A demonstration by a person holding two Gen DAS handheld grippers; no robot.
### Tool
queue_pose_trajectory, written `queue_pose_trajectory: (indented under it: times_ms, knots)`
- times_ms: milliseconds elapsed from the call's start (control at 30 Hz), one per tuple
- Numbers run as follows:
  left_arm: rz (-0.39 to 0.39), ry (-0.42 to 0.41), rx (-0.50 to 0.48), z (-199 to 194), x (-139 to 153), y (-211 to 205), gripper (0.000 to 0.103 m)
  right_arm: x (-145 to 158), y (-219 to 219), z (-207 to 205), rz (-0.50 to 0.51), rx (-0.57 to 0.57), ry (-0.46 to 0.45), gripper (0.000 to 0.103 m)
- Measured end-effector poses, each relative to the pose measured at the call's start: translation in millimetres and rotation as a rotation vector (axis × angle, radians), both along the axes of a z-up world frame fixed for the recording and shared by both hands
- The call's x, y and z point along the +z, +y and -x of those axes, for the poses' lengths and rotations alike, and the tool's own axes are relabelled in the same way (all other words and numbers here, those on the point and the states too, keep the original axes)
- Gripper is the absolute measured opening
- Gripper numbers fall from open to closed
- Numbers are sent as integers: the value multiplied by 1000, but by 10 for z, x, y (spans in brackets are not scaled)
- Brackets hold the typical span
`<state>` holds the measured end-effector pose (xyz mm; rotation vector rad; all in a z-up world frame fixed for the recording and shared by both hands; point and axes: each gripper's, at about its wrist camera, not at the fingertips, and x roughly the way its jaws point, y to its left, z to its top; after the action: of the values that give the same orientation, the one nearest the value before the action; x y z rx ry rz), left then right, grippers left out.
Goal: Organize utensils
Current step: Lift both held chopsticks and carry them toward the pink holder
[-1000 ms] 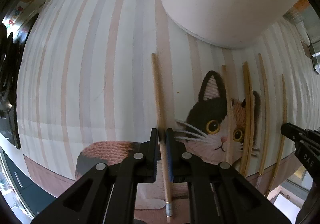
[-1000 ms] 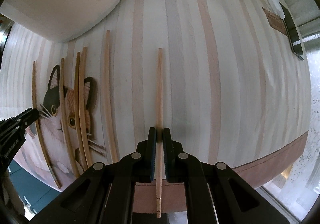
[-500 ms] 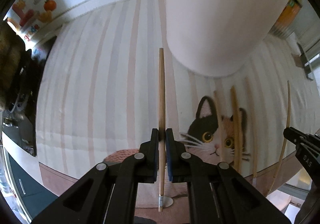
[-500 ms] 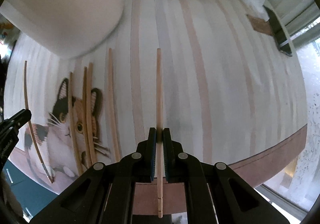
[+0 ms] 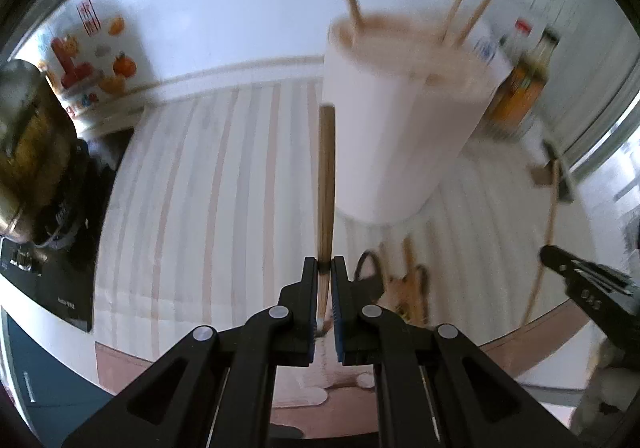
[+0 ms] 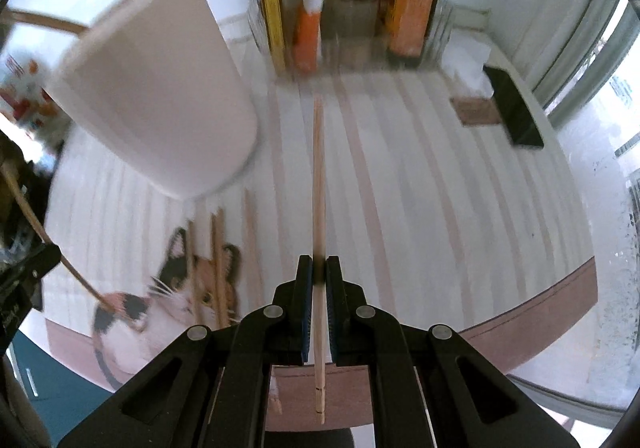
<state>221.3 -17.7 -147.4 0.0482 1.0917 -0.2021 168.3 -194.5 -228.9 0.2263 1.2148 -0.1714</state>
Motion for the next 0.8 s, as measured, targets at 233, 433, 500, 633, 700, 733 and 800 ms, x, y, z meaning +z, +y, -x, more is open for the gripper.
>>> queue_pose_trajectory:
  times_ms: [233, 433, 500, 633, 700, 733, 800]
  knots:
    - [149, -148, -10, -24, 888, 42, 4, 653, 10, -88, -81, -9, -167, 6]
    - [270, -255, -33, -240, 1588, -19, 4, 1439, -35, -358, -161, -15, -352, 6]
    - [289, -284, -31, -386, 1748, -42, 4, 1675, -43, -472, -168, -17, -408, 6]
    - [288, -323, -5, -731, 1915, -99, 4, 2052, -41, -804, -178, -34, -509, 6]
    - [271, -329, 8, -939, 1912, -135, 4, 2143, -57, -1001, -186, -44, -540, 6]
    - [254, -325, 17, -1053, 1884, -162, 4, 2171, -68, -1114, -187, -51, -557, 6]
    - [231, -311, 28, -1223, 1810, -193, 4, 2175, -77, -1336, -194, -62, -573, 6]
